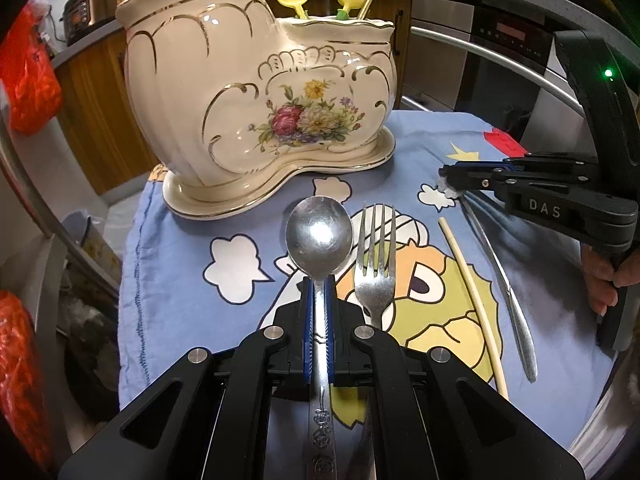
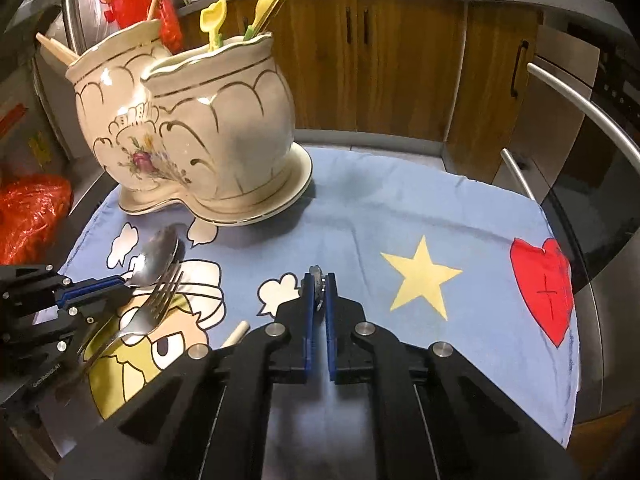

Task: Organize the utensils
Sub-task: 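Grasp a silver spoon with the left tool while the right tool grasps a small dark spoon, then lift and carry the silver spoon with the left tool while the right tool carries its spoon to the holder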

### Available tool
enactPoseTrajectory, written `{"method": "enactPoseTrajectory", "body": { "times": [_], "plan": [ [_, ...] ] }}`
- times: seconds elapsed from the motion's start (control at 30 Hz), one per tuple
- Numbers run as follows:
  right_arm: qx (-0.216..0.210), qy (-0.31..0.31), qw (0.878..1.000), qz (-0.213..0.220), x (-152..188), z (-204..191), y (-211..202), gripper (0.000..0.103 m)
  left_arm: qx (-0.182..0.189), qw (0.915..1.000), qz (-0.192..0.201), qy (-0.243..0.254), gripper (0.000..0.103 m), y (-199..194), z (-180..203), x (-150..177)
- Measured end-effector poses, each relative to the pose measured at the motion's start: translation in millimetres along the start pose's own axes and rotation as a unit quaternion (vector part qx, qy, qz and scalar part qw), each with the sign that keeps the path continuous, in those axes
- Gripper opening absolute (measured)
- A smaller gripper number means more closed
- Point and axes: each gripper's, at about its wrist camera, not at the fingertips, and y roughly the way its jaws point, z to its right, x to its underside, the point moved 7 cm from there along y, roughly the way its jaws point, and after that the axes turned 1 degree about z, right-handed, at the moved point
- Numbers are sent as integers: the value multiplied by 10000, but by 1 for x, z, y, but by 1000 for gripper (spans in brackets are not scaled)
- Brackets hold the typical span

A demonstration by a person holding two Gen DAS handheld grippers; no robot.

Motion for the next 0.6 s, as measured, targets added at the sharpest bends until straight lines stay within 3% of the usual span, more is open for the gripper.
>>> {"method": "enactPoseTrajectory", "body": {
  "times": [0.47,0.6],
  "plan": [
    [-64,147,9951,976,-20,3,-60,3,215,9981,560,-133,6,-41,-6,-10],
    [32,40,9889,1485,-30,-1,-85,3,318,9958,853,-127,6,-61,-3,-17]
  ]
}}
